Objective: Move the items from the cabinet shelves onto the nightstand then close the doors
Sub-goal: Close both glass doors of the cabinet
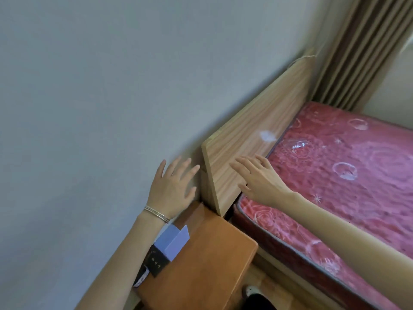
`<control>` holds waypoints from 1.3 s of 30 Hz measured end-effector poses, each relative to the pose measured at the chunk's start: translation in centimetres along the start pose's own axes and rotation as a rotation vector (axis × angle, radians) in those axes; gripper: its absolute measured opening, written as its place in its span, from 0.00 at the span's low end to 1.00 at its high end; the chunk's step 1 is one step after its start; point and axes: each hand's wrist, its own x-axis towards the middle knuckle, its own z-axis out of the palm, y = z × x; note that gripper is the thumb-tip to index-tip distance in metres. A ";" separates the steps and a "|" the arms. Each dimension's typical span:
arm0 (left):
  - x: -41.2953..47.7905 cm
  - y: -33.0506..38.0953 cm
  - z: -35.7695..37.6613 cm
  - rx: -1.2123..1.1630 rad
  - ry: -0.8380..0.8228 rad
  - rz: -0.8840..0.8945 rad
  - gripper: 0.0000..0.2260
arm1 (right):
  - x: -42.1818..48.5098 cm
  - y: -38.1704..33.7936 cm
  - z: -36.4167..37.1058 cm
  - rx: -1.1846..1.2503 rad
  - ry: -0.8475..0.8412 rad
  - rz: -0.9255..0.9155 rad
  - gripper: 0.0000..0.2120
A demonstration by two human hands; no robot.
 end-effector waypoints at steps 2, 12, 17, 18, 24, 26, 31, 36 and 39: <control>0.2 1.4 -0.7 -0.022 -0.018 0.088 0.23 | -2.7 -0.5 -1.3 -0.012 -0.035 0.081 0.28; 4.9 15.5 -3.8 -0.194 0.023 0.578 0.24 | -19.6 0.1 -10.9 -0.148 -0.014 0.563 0.29; 3.8 27.1 -5.7 -0.294 0.053 0.853 0.25 | -31.7 -1.9 -16.2 -0.254 -0.056 0.842 0.27; 3.0 29.5 -6.1 -0.310 0.058 0.909 0.24 | -34.3 -2.9 -17.3 -0.274 -0.065 0.897 0.27; -5.7 42.8 -9.4 -0.483 0.102 1.222 0.23 | -48.9 -12.4 -22.5 -0.352 -0.130 1.246 0.26; -9.9 46.1 -10.7 -0.540 0.111 1.312 0.22 | -53.2 -16.6 -23.8 -0.377 -0.171 1.340 0.25; -20.4 51.7 -13.7 -0.672 0.092 1.499 0.22 | -61.9 -27.4 -27.1 -0.404 -0.232 1.582 0.24; -29.5 56.2 -16.2 -0.735 0.066 1.617 0.21 | -68.0 -36.5 -31.1 -0.409 -0.214 1.750 0.24; -33.8 59.4 -18.5 -0.740 0.090 1.702 0.22 | -70.7 -40.6 -33.1 -0.430 -0.199 1.834 0.24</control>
